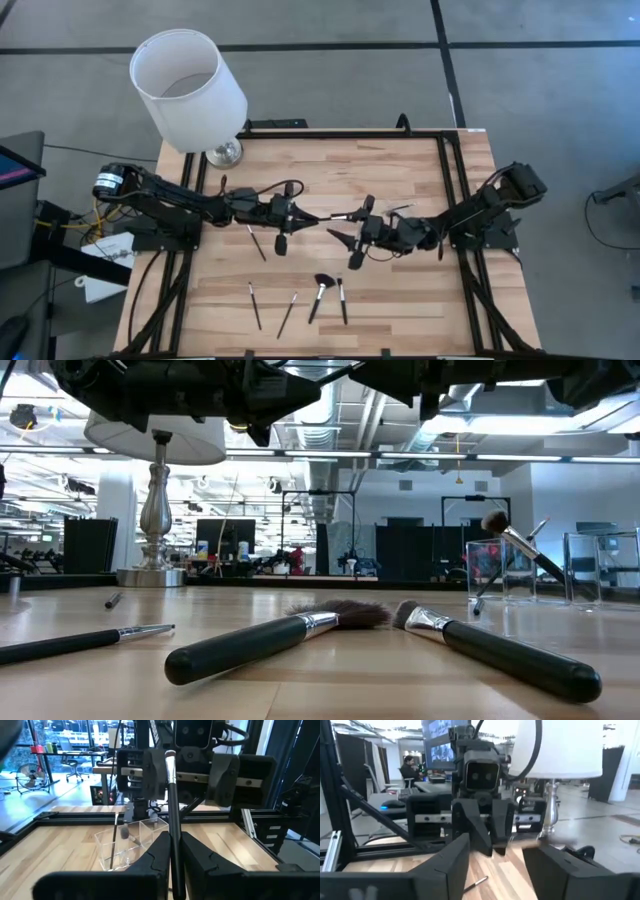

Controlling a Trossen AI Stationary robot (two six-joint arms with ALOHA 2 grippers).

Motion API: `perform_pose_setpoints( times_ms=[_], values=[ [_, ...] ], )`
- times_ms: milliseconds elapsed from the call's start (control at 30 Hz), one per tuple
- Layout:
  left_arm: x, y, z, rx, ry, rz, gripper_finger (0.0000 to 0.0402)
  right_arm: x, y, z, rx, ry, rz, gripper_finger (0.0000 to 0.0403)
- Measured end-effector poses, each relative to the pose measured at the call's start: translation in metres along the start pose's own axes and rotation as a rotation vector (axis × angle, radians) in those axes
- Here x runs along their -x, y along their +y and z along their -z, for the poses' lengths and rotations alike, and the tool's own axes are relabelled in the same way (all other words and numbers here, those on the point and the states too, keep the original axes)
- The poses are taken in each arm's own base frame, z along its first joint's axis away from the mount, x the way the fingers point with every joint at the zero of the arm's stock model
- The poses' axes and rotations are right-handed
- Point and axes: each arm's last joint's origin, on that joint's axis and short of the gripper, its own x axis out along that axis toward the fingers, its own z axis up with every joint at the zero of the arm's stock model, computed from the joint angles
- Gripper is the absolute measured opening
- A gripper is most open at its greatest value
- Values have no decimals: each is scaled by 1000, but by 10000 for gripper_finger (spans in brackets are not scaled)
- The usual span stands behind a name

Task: Put items in baskets/containers
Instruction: Put the blush brush into the transparent organizer

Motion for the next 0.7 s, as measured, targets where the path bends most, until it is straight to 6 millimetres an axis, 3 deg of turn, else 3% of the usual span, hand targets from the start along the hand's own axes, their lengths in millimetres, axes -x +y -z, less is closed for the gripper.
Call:
perform_pose_setpoints(
  times_ms=[200,500,700],
  values=[
    [0,0,0,0,0,0,29,-5,-7,0,3,-11,-35,181],
    [0,-2,0,-53,-3,63,32,-11,-15,1,-38,-29,-184,86],
    [0,-2,0,-55,-3,65,32,-12,-17,1,-38,-31,-190,41]
  ],
)
